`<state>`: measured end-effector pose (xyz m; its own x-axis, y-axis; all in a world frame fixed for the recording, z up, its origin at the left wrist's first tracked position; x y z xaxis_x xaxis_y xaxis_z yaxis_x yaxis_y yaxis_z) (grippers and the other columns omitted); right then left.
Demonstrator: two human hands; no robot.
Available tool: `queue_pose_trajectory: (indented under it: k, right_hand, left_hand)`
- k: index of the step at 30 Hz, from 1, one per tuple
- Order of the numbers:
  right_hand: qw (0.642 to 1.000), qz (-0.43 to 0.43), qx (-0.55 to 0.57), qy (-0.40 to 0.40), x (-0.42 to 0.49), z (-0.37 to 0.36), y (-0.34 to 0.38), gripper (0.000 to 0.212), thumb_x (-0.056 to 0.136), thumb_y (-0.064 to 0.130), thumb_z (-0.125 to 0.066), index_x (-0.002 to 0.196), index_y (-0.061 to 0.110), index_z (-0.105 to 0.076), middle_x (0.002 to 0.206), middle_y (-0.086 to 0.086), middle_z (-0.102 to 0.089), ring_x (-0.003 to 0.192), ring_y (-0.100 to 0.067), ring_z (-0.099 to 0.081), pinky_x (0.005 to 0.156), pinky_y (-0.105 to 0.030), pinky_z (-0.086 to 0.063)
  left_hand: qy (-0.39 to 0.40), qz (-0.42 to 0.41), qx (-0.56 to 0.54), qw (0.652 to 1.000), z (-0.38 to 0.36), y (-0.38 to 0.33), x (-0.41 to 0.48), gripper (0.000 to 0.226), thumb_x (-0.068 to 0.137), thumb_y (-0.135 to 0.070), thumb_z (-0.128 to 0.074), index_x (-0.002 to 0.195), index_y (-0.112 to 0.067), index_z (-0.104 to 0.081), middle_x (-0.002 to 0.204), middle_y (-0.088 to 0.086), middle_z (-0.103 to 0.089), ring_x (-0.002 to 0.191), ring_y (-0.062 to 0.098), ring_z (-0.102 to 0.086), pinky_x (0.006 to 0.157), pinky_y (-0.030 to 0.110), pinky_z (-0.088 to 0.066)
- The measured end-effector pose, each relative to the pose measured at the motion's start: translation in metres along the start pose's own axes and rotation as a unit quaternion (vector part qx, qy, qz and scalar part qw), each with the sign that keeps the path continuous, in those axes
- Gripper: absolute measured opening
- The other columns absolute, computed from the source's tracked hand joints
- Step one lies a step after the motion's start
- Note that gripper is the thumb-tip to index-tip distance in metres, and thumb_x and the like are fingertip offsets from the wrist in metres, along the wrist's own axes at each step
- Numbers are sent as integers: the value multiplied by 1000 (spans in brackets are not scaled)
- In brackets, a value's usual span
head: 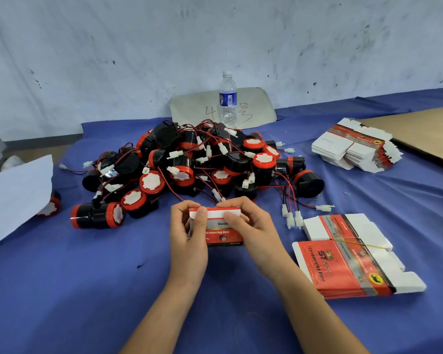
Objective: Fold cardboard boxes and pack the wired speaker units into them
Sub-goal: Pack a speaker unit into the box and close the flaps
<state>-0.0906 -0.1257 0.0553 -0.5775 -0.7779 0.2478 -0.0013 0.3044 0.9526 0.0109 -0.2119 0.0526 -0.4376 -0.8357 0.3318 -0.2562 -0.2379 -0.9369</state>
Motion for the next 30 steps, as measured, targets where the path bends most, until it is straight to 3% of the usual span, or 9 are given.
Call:
queue_pose_trajectory:
  k: [7,12,15,18,21,22,24,26,30]
  right_hand:
    - [999,-22,41,-15,0,-3,-7,16,95,5,-53,95,16,-65,93,-4,-68,89,-18,-67,78,-46,-57]
    - [999,-10,41,-21,-1,-5,-7,13,94,5,-54,96,13,-65,92,-2,-67,85,-13,-66,66,-31,-56]
    - [997,5,45,-56,-1,-1,-8,8,90,10,-60,95,12,-66,89,-1,-68,83,-13,-66,64,-25,-54]
    - [991,27,63,-111,-1,10,-6,15,90,3,-61,89,16,-68,92,-6,-69,86,-16,-67,62,-23,-53]
    - [987,33,80,-134,-1,18,-4,20,88,1,-62,83,19,-69,90,1,-70,86,-14,-68,64,-20,-52]
    - [989,32,74,-127,0,17,-4,19,88,0,-63,83,18,-68,91,3,-70,90,-16,-67,66,-21,-53]
    - [992,31,51,-109,1,14,-4,20,85,-2,-65,80,16,-68,96,2,-70,98,-22,-66,71,-26,-55]
    - [994,47,-4,-99,3,12,0,18,83,-3,-67,78,13,-65,98,1,-69,102,-24,-64,79,-33,-56]
    - [984,98,-116,-95,1,12,12,13,82,2,-66,78,9,-56,98,11,-67,102,-12,-62,83,-33,-53]
  left_hand:
    - [-47,4,-12,999,5,0,-1,21,83,-36,-59,101,-26,-57,94,-10,-62,80,1,-63,61,18,-52]
    - [-76,-2,-18,997,8,2,-3,25,83,-41,-61,105,-34,-53,106,-12,-68,96,11,-66,72,27,-56]
    - [-71,-63,63,993,7,-6,-5,34,88,-43,-61,118,-41,-44,122,-23,-58,109,8,-60,77,27,-56]
    - [6,-133,195,972,-10,-7,-9,67,83,-27,-72,136,-37,-32,139,-10,-40,129,9,-42,99,32,-47]
    - [92,-144,252,953,-30,0,-14,110,68,-21,-86,145,-42,-10,144,-11,-26,139,-6,-16,107,9,-26]
    - [93,-144,254,952,-32,1,-14,115,65,-20,-87,145,-42,-7,144,-6,-26,139,-5,-17,108,11,-27]
    - [72,-148,253,953,-28,-1,-13,117,64,-17,-88,145,-39,-7,144,1,-28,139,13,-28,109,32,-39]
    - [63,-171,269,946,-24,-6,-11,120,63,-16,-89,146,-41,-5,142,-8,-26,137,22,-32,105,43,-43]
    - [118,-201,292,927,-25,-9,-12,125,61,-16,-87,148,-40,0,135,-23,-18,135,15,-32,100,16,-39]
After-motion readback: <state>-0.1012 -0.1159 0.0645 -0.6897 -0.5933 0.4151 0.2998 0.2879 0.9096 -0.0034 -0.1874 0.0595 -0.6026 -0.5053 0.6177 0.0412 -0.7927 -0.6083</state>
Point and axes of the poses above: each hand's wrist, its own x-axis towards the middle knuckle, its own z-axis out of the back of the hand, y = z × x, the point moved 8 cm from there along x, towards the middle knuckle
